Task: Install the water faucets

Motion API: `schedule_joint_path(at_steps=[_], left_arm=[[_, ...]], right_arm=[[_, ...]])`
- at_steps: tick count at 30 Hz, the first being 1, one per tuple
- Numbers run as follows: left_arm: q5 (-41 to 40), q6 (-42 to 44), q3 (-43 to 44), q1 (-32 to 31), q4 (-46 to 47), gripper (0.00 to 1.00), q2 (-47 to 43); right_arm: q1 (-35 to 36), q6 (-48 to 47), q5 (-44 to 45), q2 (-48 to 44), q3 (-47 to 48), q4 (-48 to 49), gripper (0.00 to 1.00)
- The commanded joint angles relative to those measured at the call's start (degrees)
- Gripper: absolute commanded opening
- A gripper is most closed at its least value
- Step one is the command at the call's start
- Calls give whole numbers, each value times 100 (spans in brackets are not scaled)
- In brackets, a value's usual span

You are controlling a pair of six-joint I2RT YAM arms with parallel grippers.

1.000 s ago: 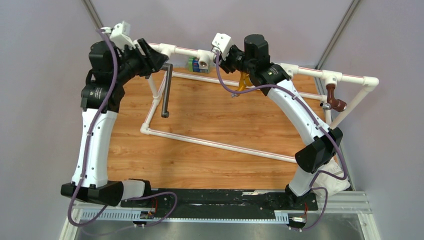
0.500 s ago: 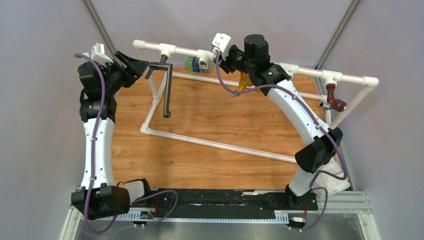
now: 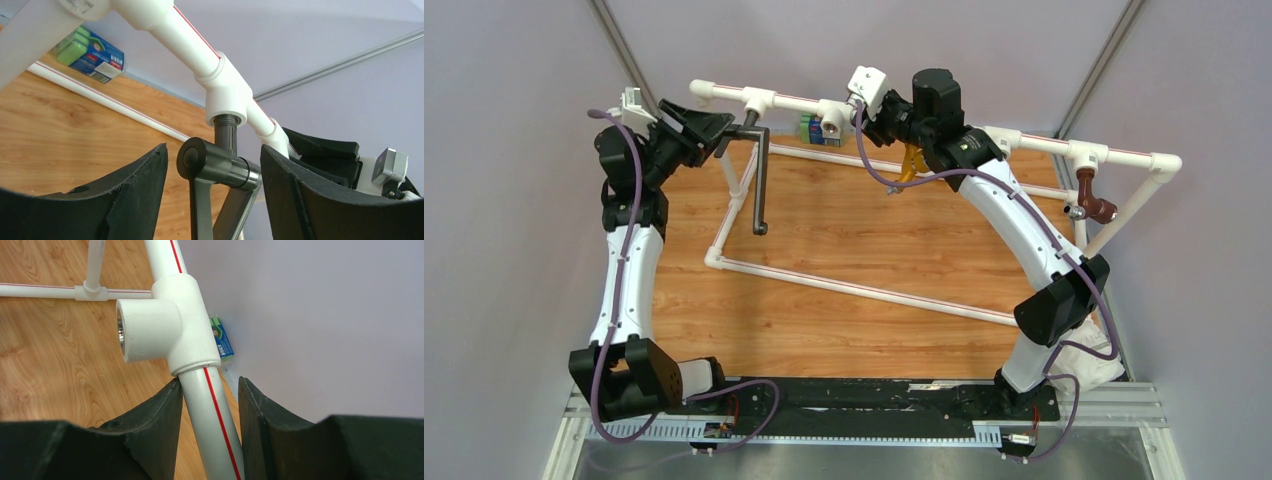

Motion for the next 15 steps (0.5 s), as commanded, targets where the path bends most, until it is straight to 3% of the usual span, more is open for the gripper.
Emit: schedule_joint_path(at_steps=[1, 6, 15], left_arm=[[255, -417, -87, 24, 582, 73, 80], [316, -558, -219, 7, 758, 72, 133], [422, -760, -228, -186, 1259, 54, 212]], right_arm=[[266, 680, -538, 245, -266, -673, 0], [266, 680, -538, 254, -257, -673, 0], [275, 698, -564, 280, -239, -673, 0]])
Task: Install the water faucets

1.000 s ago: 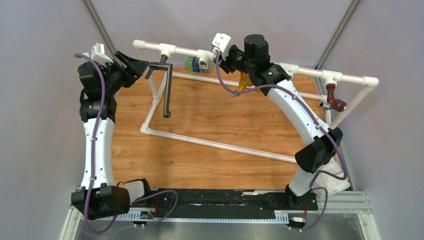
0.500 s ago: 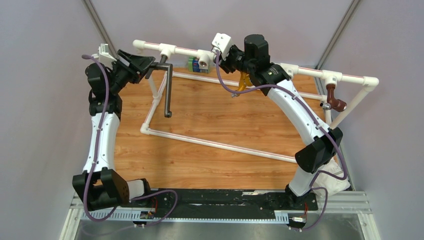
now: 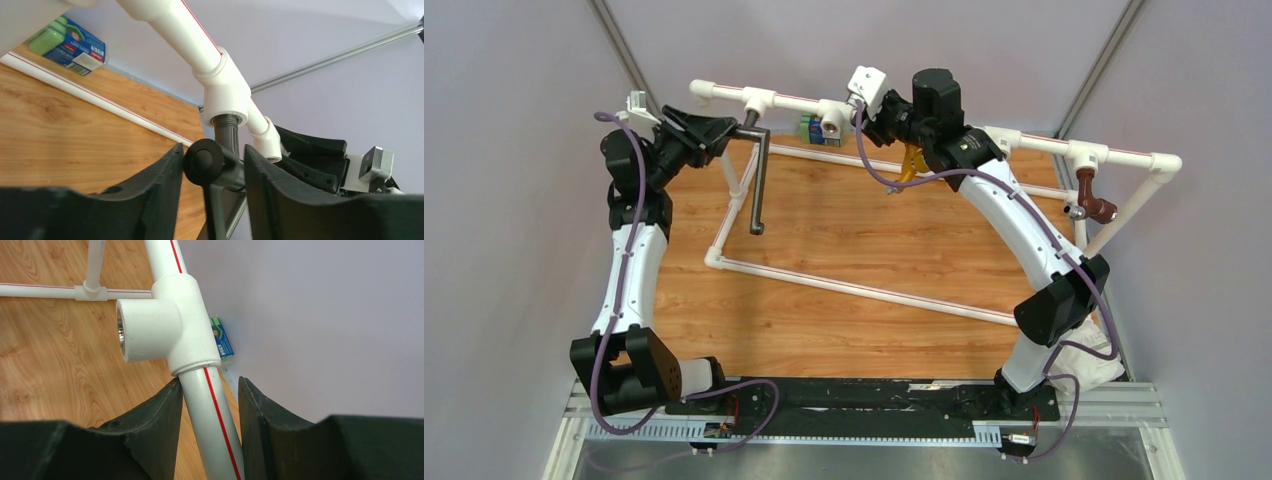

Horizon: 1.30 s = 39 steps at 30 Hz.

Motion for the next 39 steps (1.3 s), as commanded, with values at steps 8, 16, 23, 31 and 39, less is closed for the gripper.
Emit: schedule_joint_path(at_steps=[8, 16, 23, 31, 39], left_arm=[[-138, 204, 429, -408, 282, 9, -61], [-963, 1918, 1500, -1154, -1658, 1, -97], [-1790, 3509, 2257, -2173, -2874, 3, 79], [-1844, 3809, 2223, -2878, -3050, 15, 308], [-1651, 3607, 2091, -3511, -2760, 39, 545]], right_arm=[[277, 707, -564, 280, -248, -673, 0], [286, 724, -564, 280, -248, -673, 0], [286, 715, -573, 289, -240, -665, 0], [286, 724, -581, 298, -231, -664, 0], [277, 724, -590, 307, -231, -664, 0]])
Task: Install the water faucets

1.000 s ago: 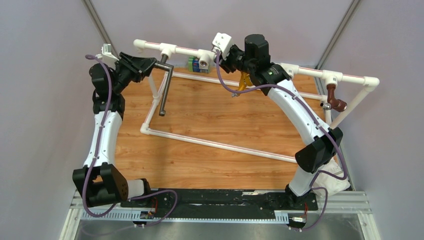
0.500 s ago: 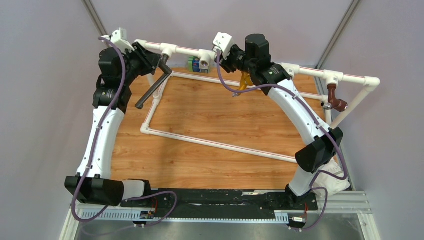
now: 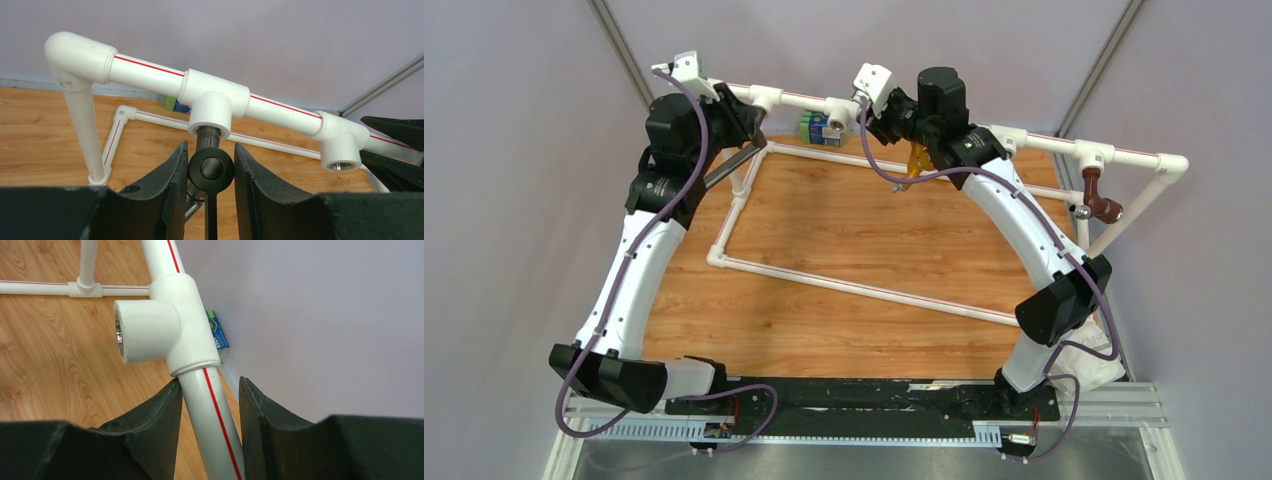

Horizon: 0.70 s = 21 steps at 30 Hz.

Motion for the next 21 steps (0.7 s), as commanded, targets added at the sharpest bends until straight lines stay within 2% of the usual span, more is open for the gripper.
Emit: schedule_joint_path(at_steps=[1, 8, 15, 21], left_arm=[[2170, -712, -45, -1212, 131, 40, 444], [2372, -897, 17, -1423, 202, 54, 480], [2039, -809, 236, -1424, -8, 57, 199], [1591, -607, 964, -1362, -666, 62, 41]], right_arm=[[352, 724, -638, 307, -231, -632, 0], [352, 707, -621, 324, -239, -640, 0], [352, 716, -612, 307, -248, -632, 0], [352, 707, -603, 298, -257, -632, 0]])
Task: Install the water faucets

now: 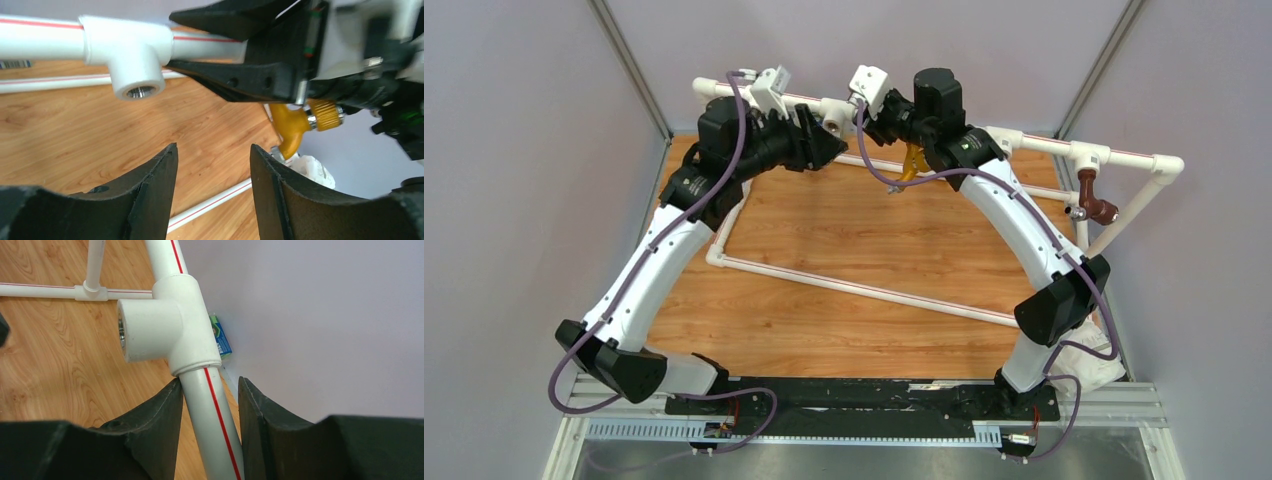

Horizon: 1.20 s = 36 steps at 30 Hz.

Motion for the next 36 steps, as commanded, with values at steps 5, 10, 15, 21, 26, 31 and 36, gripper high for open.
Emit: schedule_joint_path(at_steps=[5, 10, 15, 21, 26, 31, 36], left_arm=[[-185, 33, 1152, 514, -832, 64, -434], [-158, -28, 1292, 1007, -1026, 65, -654], [-184, -46, 1433, 1543, -1227, 67, -882], [-36, -239, 1074, 2273, -1141, 67, -1172], [18, -319, 827, 2765, -1096, 68, -1322], [-88, -459, 257, 3170, -815, 72, -1515], [631, -906, -455, 3592, -263, 78, -1542]], right_arm=[[314, 722, -573, 289, -266, -660, 0], [315, 713, -573, 280, -275, -669, 0], [315, 731, -581, 280, -266, -660, 0], [315, 731, -590, 280, -275, -660, 0], [315, 731, -608, 298, -266, -660, 0], [306, 740, -608, 289, -257, -660, 0], [315, 748, -643, 324, -239, -660, 0]])
